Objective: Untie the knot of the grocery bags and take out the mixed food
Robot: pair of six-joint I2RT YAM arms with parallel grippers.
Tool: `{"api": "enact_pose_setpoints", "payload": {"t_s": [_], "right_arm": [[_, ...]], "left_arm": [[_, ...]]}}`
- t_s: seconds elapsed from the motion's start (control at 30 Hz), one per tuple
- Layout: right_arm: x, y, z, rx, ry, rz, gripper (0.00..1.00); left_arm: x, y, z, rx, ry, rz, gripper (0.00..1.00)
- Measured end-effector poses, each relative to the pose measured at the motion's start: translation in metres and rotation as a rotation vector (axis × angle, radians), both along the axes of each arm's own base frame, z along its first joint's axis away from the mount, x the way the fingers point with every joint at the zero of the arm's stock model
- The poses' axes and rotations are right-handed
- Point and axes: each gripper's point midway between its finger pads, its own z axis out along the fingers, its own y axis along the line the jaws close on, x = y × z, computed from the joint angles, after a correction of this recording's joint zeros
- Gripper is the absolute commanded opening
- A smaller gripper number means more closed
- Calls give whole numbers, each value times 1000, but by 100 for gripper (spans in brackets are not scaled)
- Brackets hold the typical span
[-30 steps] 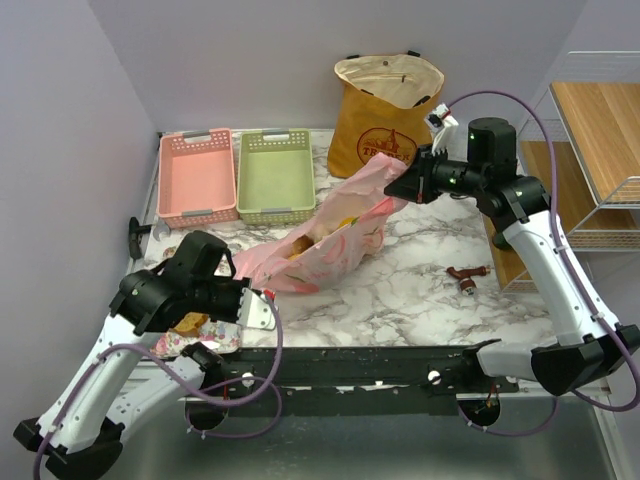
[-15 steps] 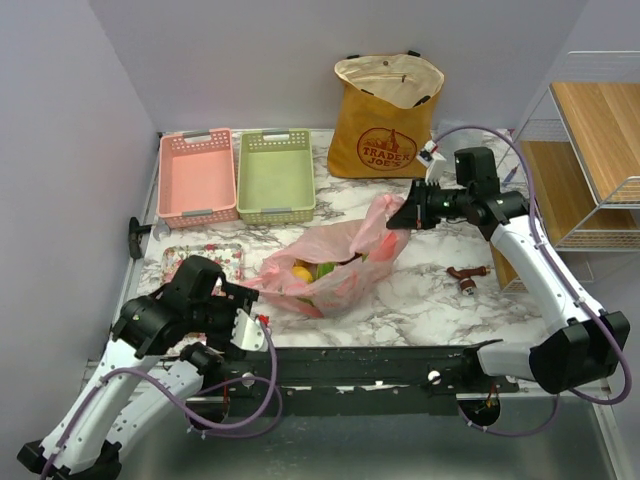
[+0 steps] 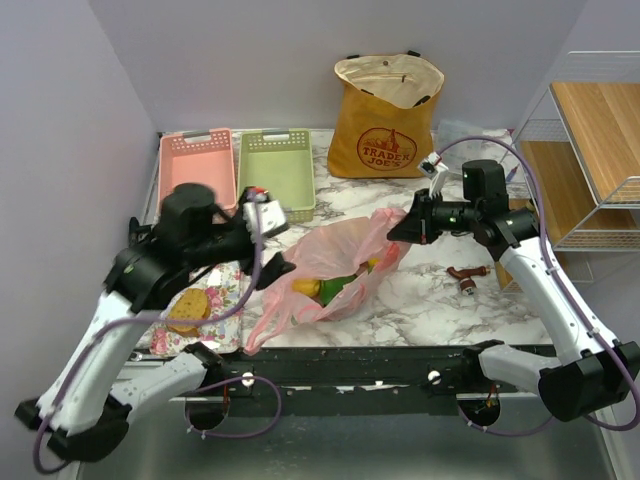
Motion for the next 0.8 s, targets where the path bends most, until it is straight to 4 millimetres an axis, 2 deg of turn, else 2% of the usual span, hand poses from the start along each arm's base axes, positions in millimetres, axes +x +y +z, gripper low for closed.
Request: {"api": "enact_pose_setpoints", "payload": {"t_s": [0.03,0.07,0.1,0.13,0.17,0.2,0.23,0.27,0.3,0.4,0.43,0.47,0.53,0.6,0.63,0.67,0.7,0.77,0.8], "right_arm": [[0,0,1,1,-4,0,1],[1,0,1,3,-10,0,1],[1,1,2,5,-15,0,1],[2,1,3,6,-21,0,1],[2,1,4,8,-28,-1,1],[3,1,5,9,-35,-3,1],[3,0,6,9,-44,-6,1],[4,0,7,9,-52,-9,1],[5,-1,8,6,-58,-14,1],[8,-3,12,-8,-72,-35,1],[9,-5,14,-18,-76,-45,1],[10,-7,16,-32,-78,-59,1],[12,-14,25,-70,-96,-83,1],[13,-21,32,-107,-120,-100,3],[12,-24,32,-129,-130,-101,16],[11,-26,29,-147,-132,-92,42],[8,-28,24,-168,-122,-79,62],[2,-31,8,-209,-80,-39,81],[1,-31,2,-222,-59,-22,87]], "left_arm": [[9,-6,-8,15,39,16,98],[25,-18,-27,41,105,38,98],[32,-25,-45,64,157,51,98],[36,-29,-56,74,186,63,98],[38,-31,-86,113,249,87,98],[35,-31,-105,143,285,98,98],[34,-30,-118,166,305,108,93],[34,-26,-133,197,320,137,87],[35,-23,-142,218,324,160,76],[50,-3,-171,296,332,272,29],[60,13,-182,320,347,343,16],[64,20,-184,332,340,364,7],[83,48,-187,335,345,486,0],[101,68,-177,301,308,576,0],[109,75,-170,280,281,601,0],[112,76,-163,264,261,605,0],[114,76,-157,250,249,604,0],[113,66,-148,217,244,547,0],[110,60,-147,207,253,519,2]]}}
